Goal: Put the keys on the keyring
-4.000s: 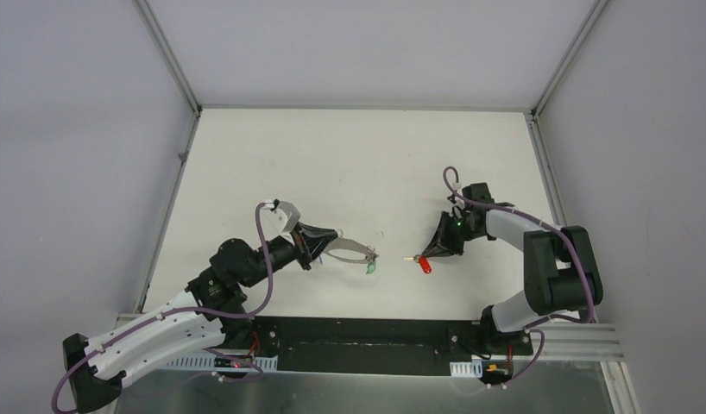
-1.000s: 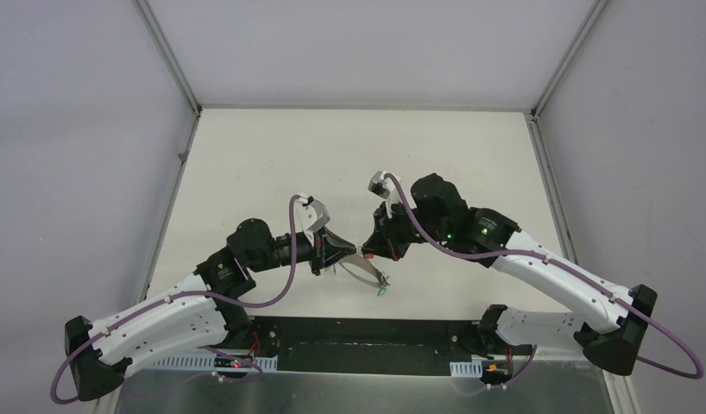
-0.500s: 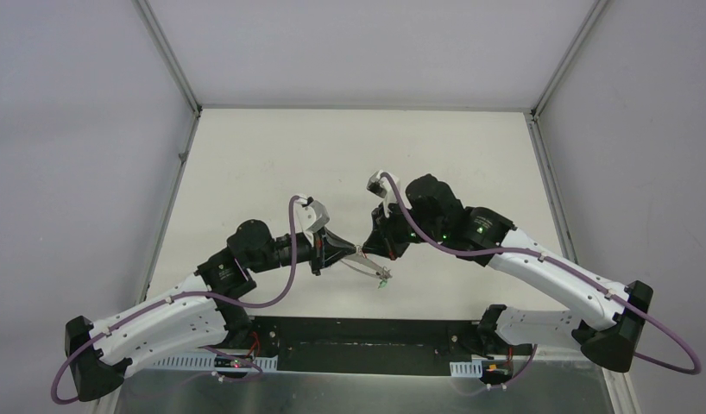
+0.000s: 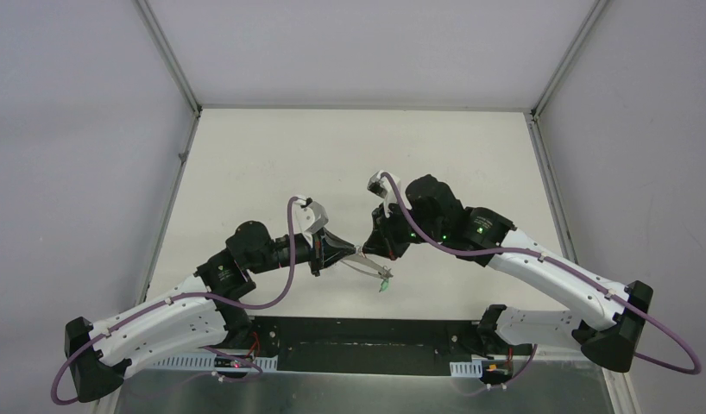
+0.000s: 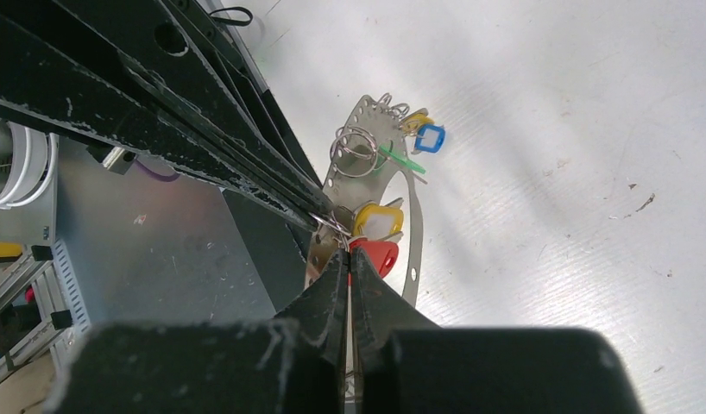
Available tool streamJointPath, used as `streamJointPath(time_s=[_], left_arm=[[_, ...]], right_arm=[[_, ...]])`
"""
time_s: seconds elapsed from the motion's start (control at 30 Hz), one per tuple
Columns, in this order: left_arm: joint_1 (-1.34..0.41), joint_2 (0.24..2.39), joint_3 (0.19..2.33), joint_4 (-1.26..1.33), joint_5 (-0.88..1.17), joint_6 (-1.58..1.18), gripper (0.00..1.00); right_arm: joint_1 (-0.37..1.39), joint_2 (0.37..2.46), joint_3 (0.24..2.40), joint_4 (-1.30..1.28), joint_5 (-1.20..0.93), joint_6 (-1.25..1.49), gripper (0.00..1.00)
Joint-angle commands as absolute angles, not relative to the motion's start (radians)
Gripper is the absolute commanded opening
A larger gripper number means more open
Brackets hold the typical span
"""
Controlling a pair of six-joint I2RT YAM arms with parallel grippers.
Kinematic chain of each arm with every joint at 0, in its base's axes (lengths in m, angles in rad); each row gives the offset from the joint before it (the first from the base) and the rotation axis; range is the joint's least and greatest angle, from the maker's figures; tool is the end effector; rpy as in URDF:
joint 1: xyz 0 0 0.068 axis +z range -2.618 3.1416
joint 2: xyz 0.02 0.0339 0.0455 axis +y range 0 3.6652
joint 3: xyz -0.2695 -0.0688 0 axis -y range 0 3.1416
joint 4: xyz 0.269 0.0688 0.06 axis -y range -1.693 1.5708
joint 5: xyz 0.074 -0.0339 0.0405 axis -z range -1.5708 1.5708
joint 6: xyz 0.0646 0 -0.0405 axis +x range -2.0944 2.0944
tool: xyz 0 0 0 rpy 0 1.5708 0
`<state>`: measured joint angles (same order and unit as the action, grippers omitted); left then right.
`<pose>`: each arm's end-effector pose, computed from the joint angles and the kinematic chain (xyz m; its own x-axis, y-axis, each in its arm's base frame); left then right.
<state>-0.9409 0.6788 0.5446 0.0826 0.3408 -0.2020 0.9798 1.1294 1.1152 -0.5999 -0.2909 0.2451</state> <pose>0.1119 -0.1901 0.2992 -0.2220 -0.0164 -0.9749 0.9327 0.2880 -0.2173 0.1438 0.2476 0.3350 -0.5362 -0.3819 -0.7528 -0.8205 0.4451 0.3586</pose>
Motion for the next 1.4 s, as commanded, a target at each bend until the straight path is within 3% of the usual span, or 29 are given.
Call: streamJointPath(time_s=[0.0, 0.23, 0.3, 0.5, 0.77, 0.93, 1.17, 1.2, 1.23, 1.37], left_arm=[[-0.939, 0.654, 0.557, 0.205, 0.365, -0.213, 0.0], [-0.939, 0.635, 0.557, 0.205, 0.367, -0.189, 0.0], [-0.939, 0.626, 0.556, 0.205, 0.367, -0.181, 0.0], [-0.938, 0.606, 0.554, 0.204, 0.369, -0.163, 0.0], [-0.939, 0.588, 0.555, 0.198, 0.387, -0.142, 0.0], [-0.938, 0.565, 0.534, 0.298, 0.464, -0.112, 0.0], [-0.938, 0.557, 0.503, 0.412, 0.545, -0.08, 0.0], [-0.938, 0.557, 0.499, 0.429, 0.549, -0.079, 0.0], [-0.939, 0.558, 0.493, 0.447, 0.552, -0.078, 0.0], [-0.938, 0.563, 0.478, 0.5, 0.557, -0.087, 0.0]], right_arm=[[0.979, 1.116, 1.113, -0.576, -0.295, 0.236, 0.0], [0.978, 1.118, 1.112, -0.589, -0.301, 0.233, 0.0], [0.979, 1.116, 1.114, -0.592, -0.302, 0.23, 0.04], [0.98, 1.081, 1.101, -0.566, -0.327, 0.21, 0.35], [0.979, 0.877, 0.979, -0.381, -0.239, 0.165, 0.65], [0.979, 0.749, 0.874, -0.225, -0.223, 0.144, 0.67], [0.979, 0.768, 0.873, -0.162, -0.223, 0.144, 0.67], [0.979, 0.782, 0.876, -0.149, -0.464, 0.056, 0.65], [0.979, 0.795, 0.88, -0.139, -0.568, 0.03, 0.63], [0.978, 0.842, 0.886, -0.095, -0.672, 0.042, 0.54]])
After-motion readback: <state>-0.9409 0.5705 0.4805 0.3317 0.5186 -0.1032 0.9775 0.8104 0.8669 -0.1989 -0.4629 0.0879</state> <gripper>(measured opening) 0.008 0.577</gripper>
